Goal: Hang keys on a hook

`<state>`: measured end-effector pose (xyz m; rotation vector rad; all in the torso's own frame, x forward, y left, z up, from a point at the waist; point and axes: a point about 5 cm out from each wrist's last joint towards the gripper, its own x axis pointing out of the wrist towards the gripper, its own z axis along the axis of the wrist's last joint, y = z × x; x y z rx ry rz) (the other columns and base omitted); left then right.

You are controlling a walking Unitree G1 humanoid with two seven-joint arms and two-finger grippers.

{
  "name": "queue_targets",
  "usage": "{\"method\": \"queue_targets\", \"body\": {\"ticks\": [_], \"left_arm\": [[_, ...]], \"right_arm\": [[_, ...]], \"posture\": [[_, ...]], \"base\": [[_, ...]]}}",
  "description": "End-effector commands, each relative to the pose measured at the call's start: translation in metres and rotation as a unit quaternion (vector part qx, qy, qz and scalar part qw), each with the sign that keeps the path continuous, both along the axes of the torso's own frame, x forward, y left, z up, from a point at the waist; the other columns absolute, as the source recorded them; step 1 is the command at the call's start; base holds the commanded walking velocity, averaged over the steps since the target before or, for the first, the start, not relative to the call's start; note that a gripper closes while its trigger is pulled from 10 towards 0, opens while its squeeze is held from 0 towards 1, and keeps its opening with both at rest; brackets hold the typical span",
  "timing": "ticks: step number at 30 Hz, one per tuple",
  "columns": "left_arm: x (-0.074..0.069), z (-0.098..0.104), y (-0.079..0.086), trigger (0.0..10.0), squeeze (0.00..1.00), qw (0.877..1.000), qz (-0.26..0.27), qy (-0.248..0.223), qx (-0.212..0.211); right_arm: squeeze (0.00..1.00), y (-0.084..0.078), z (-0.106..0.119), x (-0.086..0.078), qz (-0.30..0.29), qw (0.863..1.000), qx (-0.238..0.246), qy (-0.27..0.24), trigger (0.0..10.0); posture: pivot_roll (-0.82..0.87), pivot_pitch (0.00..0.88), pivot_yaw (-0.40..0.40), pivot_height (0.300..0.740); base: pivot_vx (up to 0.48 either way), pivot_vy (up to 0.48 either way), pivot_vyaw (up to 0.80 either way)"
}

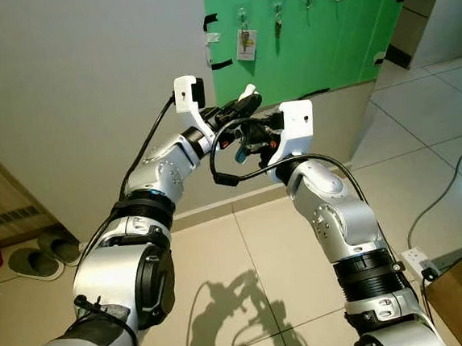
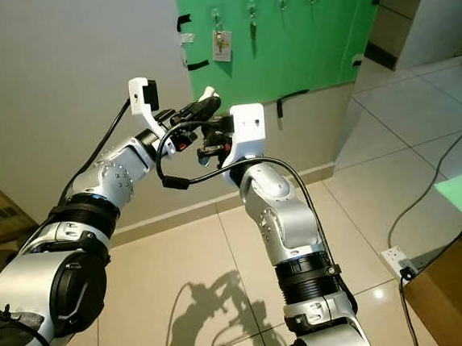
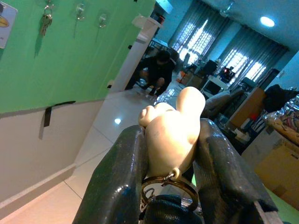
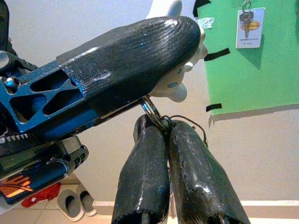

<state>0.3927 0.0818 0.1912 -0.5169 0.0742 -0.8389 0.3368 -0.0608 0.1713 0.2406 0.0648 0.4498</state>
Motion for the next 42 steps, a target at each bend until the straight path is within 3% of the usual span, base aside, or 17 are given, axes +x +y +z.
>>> {"method": "queue_targets", "body": {"ticks": [1, 6, 19, 20, 28, 35, 39, 40, 41, 42], "left_arm": [[0.003, 0.009, -0.001, 10.0, 0.0, 1.0, 0.005, -0.008, -0.007], [0.003, 0.009, -0.001, 10.0, 0.0, 1.0, 0.005, -0.009, -0.006], [0.006, 0.01, 0.003, 10.0, 0.0, 0.999, 0.035, -0.005, 0.007], [0.007, 0.01, 0.003, 10.0, 1.0, 0.999, 0.037, -0.004, 0.006], [0.007, 0.012, 0.004, 10.0, 1.0, 0.999, 0.041, -0.003, 0.001], [0.012, 0.018, 0.012, 10.0, 1.0, 0.997, 0.077, -0.004, -0.006], [0.014, 0.022, 0.025, 10.0, 1.0, 0.994, 0.108, -0.013, 0.002], [0.014, 0.019, 0.034, 10.0, 1.0, 0.992, 0.127, -0.017, 0.017], [0.014, 0.019, 0.034, 10.0, 1.0, 0.992, 0.127, -0.017, 0.017], [0.013, 0.014, 0.044, 10.0, 1.0, 0.987, 0.152, -0.024, 0.046]], "right_arm": [[0.0, 0.002, 0.008, 0.001, 0.003, 1.0, 0.004, -0.018, 0.0], [0.0, 0.0, 0.01, 0.0, 0.005, 1.0, 0.004, -0.026, 0.0], [0.0, -0.026, 0.021, 0.006, -0.025, 0.999, 0.024, -0.041, 0.0], [0.0, -0.027, 0.022, 0.006, -0.026, 0.999, 0.025, -0.041, 0.0], [0.0, -0.027, 0.022, 0.006, -0.021, 0.999, 0.031, -0.039, 0.0], [0.0, -0.028, 0.022, 0.006, -0.014, 0.999, 0.031, -0.037, 0.0], [0.0, -0.034, 0.02, 0.005, -0.019, 0.999, 0.017, -0.039, 0.0], [0.0, -0.04, 0.016, 0.002, -0.03, 0.998, -0.012, -0.046, 0.0], [0.0, -0.04, 0.016, 0.002, -0.03, 0.998, -0.012, -0.046, 0.0], [0.0, -0.05, 0.007, -0.001, -0.054, 0.998, -0.016, -0.038, 0.0]], "posture": [[-0.05, 0.0, 0.08, 0.74], [-0.05, 0.0, 0.081, 0.74], [-0.05, 0.0, 0.085, 0.74], [-0.05, 0.0, 0.085, 0.74], [-0.05, 0.0, 0.074, 0.74], [-0.05, 0.0, 0.058, 0.74], [-0.05, 0.0, 0.054, 0.74], [-0.05, 0.0, 0.052, 0.74], [-0.05, 0.0, 0.052, 0.74], [-0.05, 0.0, 0.051, 0.74]], "base": [[0.0, 0.0, 0.0], [0.0, 0.0, 0.0], [0.0, 0.0, 0.0], [0.0, 0.0, 0.0], [0.0, 0.0, 0.0], [0.0, 0.0, 0.0], [0.0, 0.0, 0.0], [0.0, 0.0, 0.0], [0.0, 0.0, 0.0], [0.0, 0.0, 0.0]]}}
